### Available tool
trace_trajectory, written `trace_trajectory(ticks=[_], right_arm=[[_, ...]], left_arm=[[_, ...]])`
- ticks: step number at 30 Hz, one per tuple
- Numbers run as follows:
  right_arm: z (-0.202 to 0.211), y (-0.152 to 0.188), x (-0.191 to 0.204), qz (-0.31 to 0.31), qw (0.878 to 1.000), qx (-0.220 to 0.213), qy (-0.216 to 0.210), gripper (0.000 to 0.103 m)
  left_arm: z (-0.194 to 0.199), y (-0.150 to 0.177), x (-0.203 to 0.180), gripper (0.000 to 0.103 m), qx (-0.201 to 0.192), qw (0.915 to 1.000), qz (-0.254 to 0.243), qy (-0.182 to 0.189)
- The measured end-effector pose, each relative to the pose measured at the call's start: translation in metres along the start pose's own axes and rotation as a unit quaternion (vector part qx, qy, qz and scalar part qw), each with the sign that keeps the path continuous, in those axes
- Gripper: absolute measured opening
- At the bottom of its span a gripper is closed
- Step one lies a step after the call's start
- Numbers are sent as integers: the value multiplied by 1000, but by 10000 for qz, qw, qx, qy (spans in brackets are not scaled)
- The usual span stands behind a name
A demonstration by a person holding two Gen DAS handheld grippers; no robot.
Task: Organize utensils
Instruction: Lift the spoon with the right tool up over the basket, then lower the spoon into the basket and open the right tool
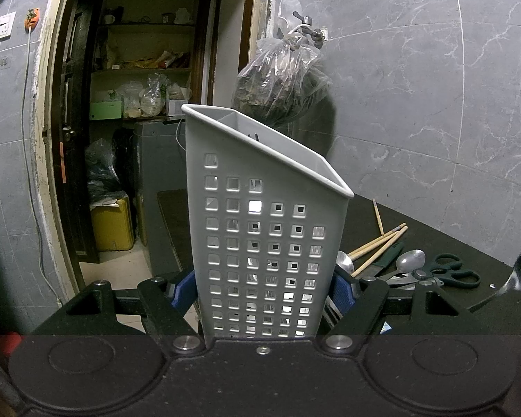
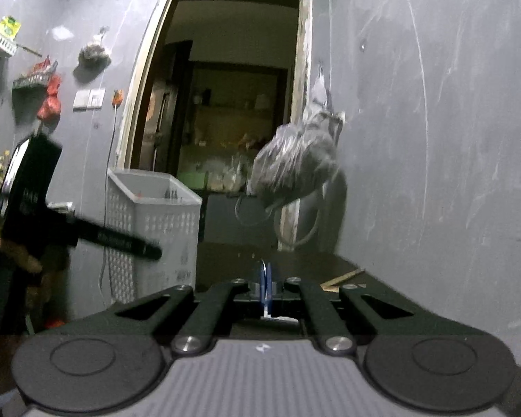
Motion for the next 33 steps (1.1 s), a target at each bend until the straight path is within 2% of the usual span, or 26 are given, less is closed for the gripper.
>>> trace_trajectory(ticks=[5,9,14,17,21,26,33], right_arm=[[-15,-25,-6,5,9997,-232,-17,2],[-25,-51,-6,305,9984,-475,-25,2],[-40,-103,-4,554,9932,-1009,-156,2],[-50,-139,3,699,9863,-1470,-275,2],[-78,-173,21,824,9802,-1694,-609,2],[-115,-180,55,1103,9762,-1583,-993,2],[-138,-156,85,1281,9769,-1229,-1189,2]], left_arm=[[0,0,0,77,1,10000,-7,-1],[0,0,0,77,-1,10000,-8,-10],[0,1,0,77,-4,10000,-15,-27],[0,1,0,77,-17,10000,-25,-52],[3,2,1,77,-11,10000,8,-19],[3,2,0,77,-12,10000,11,-10],[3,2,1,77,-15,10000,42,-2]])
Point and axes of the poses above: each gripper's, at about its wrist camera, not at the fingertips, and z roughly against the way its jaws point, x to its left, y to its underside, the point moved 9 cm from there along -z, roughly the way its jaws point, and after that the axes turned 5 degrees about -y, right-handed, at the moved point
